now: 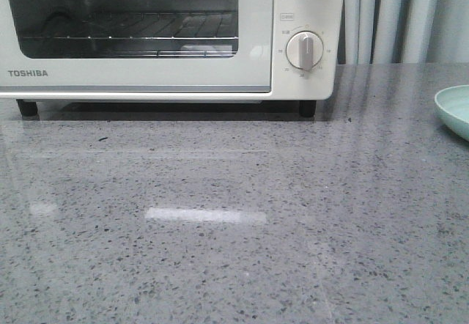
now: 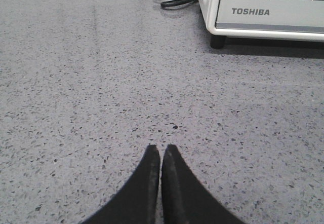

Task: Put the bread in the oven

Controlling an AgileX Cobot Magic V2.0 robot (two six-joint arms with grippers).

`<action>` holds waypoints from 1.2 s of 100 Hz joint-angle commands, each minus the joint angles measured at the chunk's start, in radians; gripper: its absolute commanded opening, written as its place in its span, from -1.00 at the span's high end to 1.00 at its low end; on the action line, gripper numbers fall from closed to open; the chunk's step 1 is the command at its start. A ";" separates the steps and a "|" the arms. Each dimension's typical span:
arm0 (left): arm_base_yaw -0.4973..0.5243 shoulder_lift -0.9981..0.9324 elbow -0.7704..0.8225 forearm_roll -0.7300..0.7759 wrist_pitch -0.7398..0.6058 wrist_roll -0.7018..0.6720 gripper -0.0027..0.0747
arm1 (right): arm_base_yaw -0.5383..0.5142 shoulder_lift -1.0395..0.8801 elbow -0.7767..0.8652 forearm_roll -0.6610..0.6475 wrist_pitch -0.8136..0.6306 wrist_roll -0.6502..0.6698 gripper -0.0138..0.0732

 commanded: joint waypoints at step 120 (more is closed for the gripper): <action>-0.007 -0.028 0.024 0.253 -0.488 -0.006 0.99 | -0.003 -0.022 0.014 0.002 -0.614 0.016 0.86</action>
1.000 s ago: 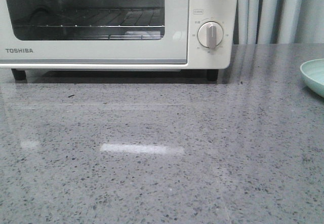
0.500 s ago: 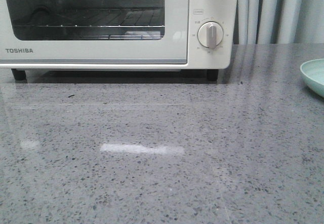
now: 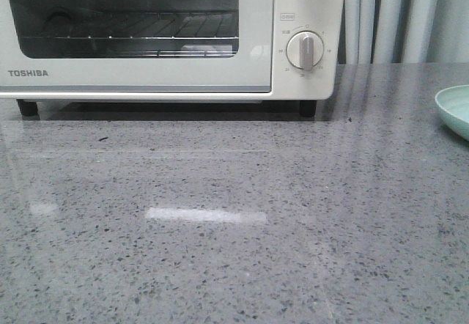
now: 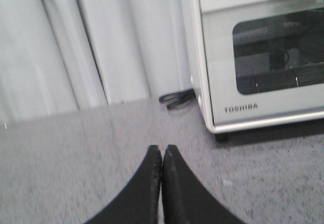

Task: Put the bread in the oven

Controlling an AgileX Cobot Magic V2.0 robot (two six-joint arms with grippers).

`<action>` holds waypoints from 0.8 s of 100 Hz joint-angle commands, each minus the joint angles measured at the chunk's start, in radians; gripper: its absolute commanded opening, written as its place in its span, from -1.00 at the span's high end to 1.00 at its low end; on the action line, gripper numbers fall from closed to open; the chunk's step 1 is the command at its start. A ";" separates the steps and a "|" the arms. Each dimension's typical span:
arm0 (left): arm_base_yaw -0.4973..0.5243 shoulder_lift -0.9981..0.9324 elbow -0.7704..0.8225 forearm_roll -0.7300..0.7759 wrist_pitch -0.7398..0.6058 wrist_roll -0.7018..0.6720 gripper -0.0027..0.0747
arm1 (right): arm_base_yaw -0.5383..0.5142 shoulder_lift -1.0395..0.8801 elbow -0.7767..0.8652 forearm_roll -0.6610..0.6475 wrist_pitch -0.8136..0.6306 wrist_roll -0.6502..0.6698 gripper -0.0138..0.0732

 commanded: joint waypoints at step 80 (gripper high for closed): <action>-0.003 -0.008 -0.111 -0.084 -0.426 -0.253 0.99 | -0.003 0.007 -0.215 0.002 0.111 0.286 0.83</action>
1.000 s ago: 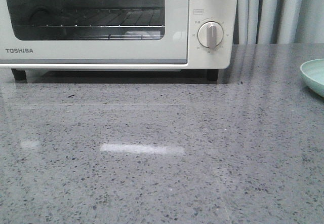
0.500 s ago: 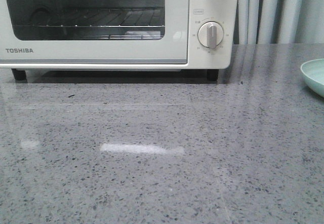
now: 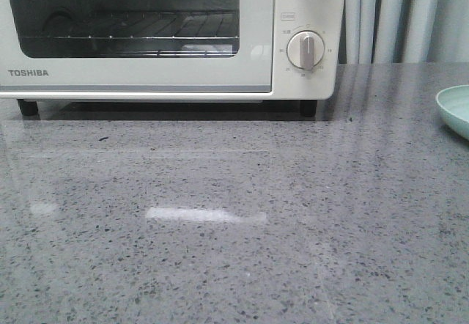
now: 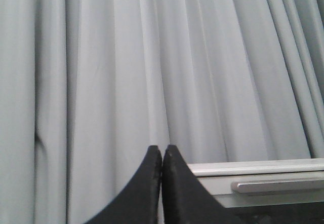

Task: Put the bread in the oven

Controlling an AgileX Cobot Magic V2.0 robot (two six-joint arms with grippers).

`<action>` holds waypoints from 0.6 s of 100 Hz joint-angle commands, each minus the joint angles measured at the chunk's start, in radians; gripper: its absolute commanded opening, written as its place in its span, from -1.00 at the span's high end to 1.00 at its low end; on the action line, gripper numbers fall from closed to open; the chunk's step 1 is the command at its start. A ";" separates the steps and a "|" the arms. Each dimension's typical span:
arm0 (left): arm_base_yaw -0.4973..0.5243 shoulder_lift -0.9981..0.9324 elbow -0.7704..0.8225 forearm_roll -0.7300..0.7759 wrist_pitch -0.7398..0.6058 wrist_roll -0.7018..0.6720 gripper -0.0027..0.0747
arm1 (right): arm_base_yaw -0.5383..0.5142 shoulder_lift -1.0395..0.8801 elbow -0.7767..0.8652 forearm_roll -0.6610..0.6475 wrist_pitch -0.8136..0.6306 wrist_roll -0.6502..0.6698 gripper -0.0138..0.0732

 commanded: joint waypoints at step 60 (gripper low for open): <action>-0.065 0.559 -0.603 0.908 0.034 -1.103 0.99 | -0.003 0.443 -0.683 0.002 0.591 -0.082 0.84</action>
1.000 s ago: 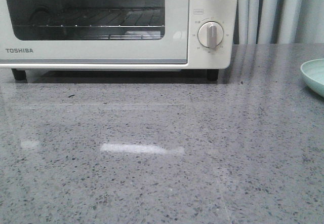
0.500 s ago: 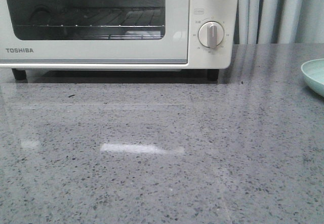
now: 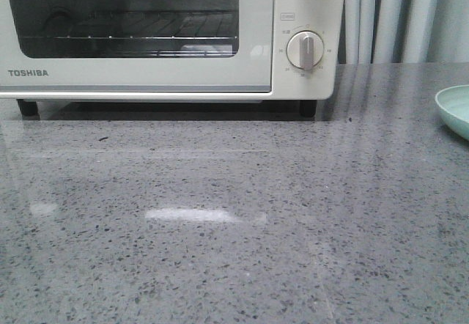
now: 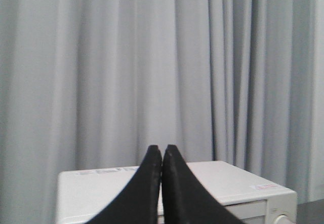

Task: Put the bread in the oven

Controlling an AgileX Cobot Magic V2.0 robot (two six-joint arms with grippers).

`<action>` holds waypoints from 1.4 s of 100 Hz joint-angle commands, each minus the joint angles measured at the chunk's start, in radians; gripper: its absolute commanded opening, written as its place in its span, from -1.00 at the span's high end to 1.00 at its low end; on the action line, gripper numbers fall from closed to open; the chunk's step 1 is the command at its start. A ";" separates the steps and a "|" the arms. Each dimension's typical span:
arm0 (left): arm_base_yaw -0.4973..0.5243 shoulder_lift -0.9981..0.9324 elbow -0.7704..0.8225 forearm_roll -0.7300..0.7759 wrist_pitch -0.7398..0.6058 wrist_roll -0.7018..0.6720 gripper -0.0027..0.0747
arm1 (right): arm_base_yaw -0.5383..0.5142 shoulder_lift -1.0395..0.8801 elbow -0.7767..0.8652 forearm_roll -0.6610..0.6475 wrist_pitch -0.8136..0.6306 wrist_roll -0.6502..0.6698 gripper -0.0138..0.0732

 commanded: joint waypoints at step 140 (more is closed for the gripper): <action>-0.026 0.823 -0.457 0.676 -0.328 -0.825 0.99 | -0.003 0.316 -0.409 -0.004 0.165 -0.126 0.84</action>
